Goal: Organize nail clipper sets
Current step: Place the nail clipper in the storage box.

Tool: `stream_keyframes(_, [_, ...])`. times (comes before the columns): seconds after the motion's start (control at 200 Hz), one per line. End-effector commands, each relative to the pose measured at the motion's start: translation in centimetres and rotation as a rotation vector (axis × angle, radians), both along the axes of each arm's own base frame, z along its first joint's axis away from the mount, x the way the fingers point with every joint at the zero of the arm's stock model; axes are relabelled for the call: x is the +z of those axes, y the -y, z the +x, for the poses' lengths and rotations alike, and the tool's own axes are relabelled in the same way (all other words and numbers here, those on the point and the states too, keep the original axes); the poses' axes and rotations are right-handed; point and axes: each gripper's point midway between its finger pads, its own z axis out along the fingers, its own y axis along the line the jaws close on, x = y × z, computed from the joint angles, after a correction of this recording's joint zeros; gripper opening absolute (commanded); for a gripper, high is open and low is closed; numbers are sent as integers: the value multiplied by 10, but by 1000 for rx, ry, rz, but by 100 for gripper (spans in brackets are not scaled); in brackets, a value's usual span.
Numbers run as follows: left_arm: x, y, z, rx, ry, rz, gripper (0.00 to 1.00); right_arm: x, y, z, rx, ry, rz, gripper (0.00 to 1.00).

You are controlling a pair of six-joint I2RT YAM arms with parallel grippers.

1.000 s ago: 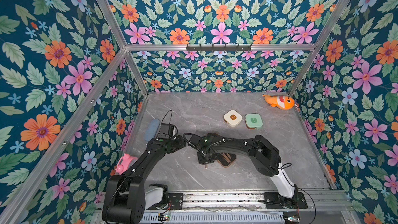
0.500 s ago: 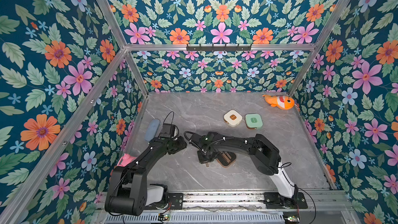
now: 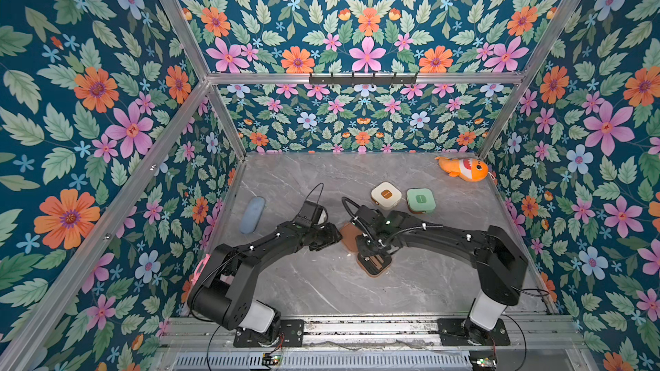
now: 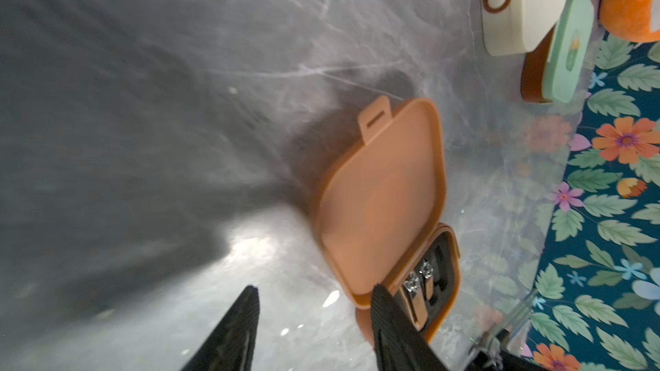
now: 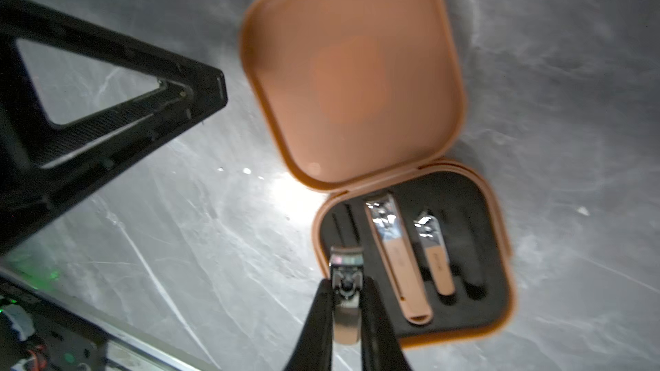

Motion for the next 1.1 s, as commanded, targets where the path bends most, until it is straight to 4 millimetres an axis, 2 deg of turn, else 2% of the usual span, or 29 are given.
stream_keyframes(0.0, [11,34,11,5,12,-130,54,3,26,9,9,57,-8,13])
stream_keyframes(0.12, [7,50,16,-17,1,-134,54,2,56,12,-45,57,7,13])
stream_keyframes(0.275, [10,66,30,-37,2,-143,54,6,72,13,-73,71,31,14])
stream_keyframes(0.425, [12,73,44,-51,5,-113,53,7,68,13,-65,75,60,14])
stream_keyframes(0.62, [23,50,43,-32,40,13,51,1,60,14,-48,62,80,14])
stream_keyframes(0.705, [34,49,44,-36,63,15,50,-4,59,15,-59,55,76,14])
stream_keyframes(0.965, [51,98,52,-158,62,-96,45,-18,54,18,-67,55,40,14])
stream_keyframes(1.095, [44,113,57,-176,51,-127,43,-24,51,18,-63,59,27,14])
